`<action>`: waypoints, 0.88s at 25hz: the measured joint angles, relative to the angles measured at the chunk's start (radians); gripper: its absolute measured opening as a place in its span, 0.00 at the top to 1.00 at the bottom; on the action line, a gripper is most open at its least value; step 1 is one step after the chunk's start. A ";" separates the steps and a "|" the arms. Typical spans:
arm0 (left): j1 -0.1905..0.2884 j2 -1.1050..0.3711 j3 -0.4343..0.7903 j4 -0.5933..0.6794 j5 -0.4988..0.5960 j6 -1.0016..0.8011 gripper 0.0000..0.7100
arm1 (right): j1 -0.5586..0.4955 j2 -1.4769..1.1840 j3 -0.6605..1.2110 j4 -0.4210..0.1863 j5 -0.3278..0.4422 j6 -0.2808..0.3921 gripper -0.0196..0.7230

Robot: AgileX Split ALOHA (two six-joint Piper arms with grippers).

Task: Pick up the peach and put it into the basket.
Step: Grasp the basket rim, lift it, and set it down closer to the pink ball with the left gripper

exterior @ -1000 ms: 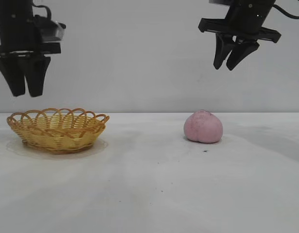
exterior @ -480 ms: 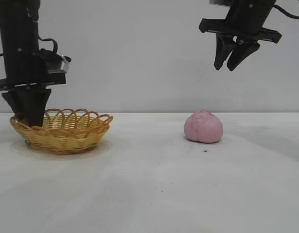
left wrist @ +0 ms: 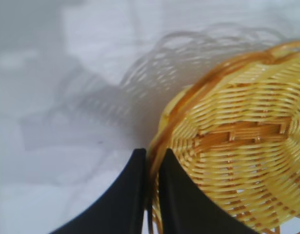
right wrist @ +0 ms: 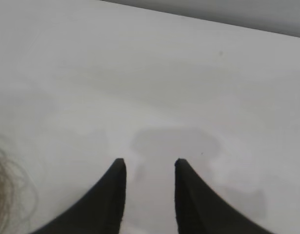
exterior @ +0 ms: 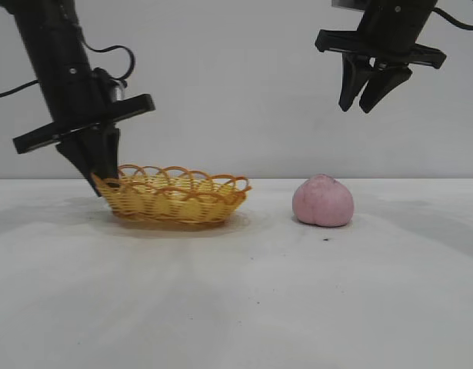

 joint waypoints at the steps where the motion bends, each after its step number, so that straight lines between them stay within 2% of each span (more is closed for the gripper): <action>1: -0.002 -0.013 0.031 -0.011 -0.031 0.000 1.00 | 0.000 0.000 0.000 0.000 0.002 0.000 0.64; 7: 0.011 -0.139 0.341 -0.113 -0.242 0.075 1.00 | 0.000 0.000 0.000 0.002 0.008 0.000 0.64; 9: 0.012 -0.171 0.400 -0.128 -0.284 0.101 1.00 | 0.000 0.000 0.000 0.003 0.006 0.000 0.64; 16: 0.014 -0.179 0.423 -0.147 -0.296 0.171 1.00 | 0.000 0.000 0.000 0.009 0.008 0.000 0.64; 17: 0.014 -0.179 0.423 -0.147 -0.292 0.181 0.90 | 0.000 0.000 0.000 0.010 0.008 0.000 0.64; 19: 0.014 -0.179 0.425 -0.145 -0.282 0.192 0.90 | 0.000 0.000 0.000 0.016 0.008 0.000 0.64; 22: 0.014 -0.186 0.431 -0.124 -0.271 0.196 0.66 | 0.000 0.000 0.000 0.016 0.008 0.000 0.64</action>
